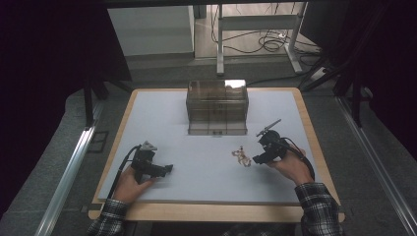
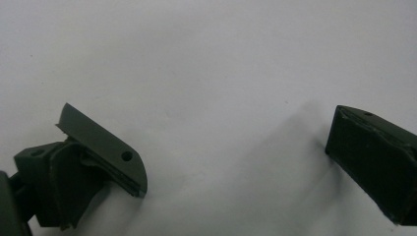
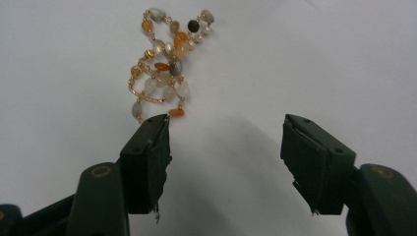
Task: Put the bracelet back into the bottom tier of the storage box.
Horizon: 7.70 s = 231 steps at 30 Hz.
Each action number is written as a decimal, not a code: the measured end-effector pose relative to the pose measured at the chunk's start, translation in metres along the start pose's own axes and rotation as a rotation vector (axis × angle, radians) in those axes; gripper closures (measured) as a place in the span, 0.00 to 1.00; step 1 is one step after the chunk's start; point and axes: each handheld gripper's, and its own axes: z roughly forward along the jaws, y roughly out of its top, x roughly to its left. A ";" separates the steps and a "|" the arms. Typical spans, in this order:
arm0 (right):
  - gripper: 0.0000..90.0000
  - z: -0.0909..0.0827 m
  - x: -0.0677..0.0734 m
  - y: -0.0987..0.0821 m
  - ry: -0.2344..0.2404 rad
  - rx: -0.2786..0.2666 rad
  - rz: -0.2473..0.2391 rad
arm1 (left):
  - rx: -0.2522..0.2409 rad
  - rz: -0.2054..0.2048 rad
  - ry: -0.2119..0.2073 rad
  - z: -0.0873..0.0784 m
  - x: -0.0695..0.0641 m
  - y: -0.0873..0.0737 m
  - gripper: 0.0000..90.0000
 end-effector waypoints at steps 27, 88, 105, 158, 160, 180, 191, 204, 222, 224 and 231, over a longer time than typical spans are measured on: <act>0.32 0.030 0.024 0.041 0.041 0.085 -0.097 | 0.000 0.000 0.000 0.000 0.000 0.000 0.00; 0.87 -0.012 0.029 0.070 0.025 0.017 -0.159 | -0.001 -0.001 0.000 0.000 0.000 0.000 0.00; 0.87 -0.006 0.036 0.089 0.051 -0.122 -0.165 | 0.000 0.002 0.000 0.000 0.000 0.000 0.00; 0.87 0.060 0.055 0.167 0.016 -0.403 -0.146 | 0.000 0.000 0.000 0.000 0.000 0.000 0.00; 0.87 0.065 0.057 0.170 0.002 -0.401 -0.152 | 0.000 0.000 0.000 0.000 0.000 0.000 0.00; 0.87 0.111 0.059 0.178 0.011 -0.356 -0.140 | 0.000 -0.001 -0.001 0.000 0.000 0.000 0.00; 0.75 0.112 0.060 0.178 0.013 -0.372 -0.115 | 0.000 -0.001 -0.001 0.000 0.000 0.000 0.00; 0.66 0.099 0.059 0.171 0.027 -0.393 -0.104 | 0.001 0.000 0.000 0.000 0.000 0.000 0.00; 0.54 0.084 0.067 0.166 0.035 -0.399 -0.133 | 0.001 0.000 0.000 0.000 0.000 0.000 0.00; 0.52 0.082 0.067 0.165 0.033 -0.398 -0.136 | 0.001 0.001 0.000 0.000 0.000 0.000 0.00; 0.47 0.078 0.067 0.162 0.035 -0.399 -0.134 | 0.001 0.001 0.000 0.000 0.000 0.000 0.00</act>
